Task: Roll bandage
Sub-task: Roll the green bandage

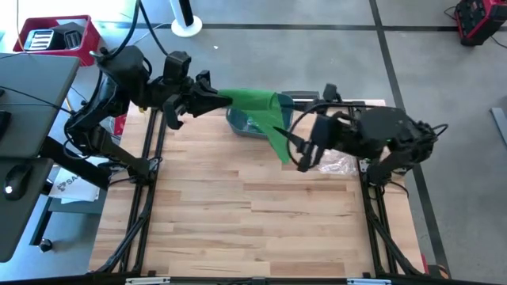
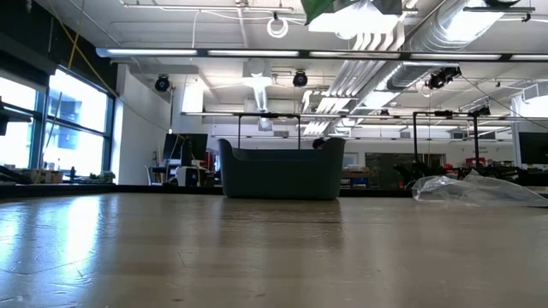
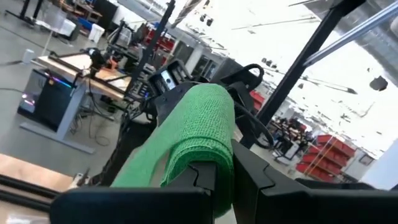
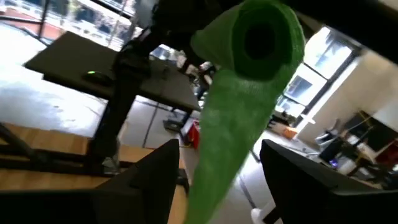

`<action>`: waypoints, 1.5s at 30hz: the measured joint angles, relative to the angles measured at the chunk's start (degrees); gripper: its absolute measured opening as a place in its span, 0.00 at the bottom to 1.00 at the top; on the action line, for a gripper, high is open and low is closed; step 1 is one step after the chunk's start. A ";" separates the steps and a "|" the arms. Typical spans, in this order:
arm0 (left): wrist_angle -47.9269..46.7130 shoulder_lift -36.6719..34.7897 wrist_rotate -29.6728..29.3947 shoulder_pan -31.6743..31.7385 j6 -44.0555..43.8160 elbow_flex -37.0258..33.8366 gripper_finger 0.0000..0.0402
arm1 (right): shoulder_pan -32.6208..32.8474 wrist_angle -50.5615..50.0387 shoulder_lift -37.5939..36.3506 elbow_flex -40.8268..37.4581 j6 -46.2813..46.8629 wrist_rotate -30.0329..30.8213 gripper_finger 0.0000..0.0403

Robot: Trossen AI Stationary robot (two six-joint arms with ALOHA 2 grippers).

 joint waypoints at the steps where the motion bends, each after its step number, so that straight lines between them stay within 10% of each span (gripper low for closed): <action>1: -0.01 0.00 0.00 0.00 -0.50 0.00 0.04 | -0.41 1.20 0.43 0.00 -0.77 0.23 0.53; 14: 0.00 0.31 5.10 -0.02 -7.85 0.00 0.05 | -7.23 10.64 1.52 0.02 -15.28 -2.67 0.03; 34: -4.36 6.30 8.01 0.39 -14.06 0.00 0.56 | -1.78 17.50 1.50 0.86 -40.94 -1.50 0.00; 45: -1.34 9.21 13.38 0.65 -11.96 0.02 0.60 | -0.13 18.20 0.65 1.77 -48.02 10.14 0.00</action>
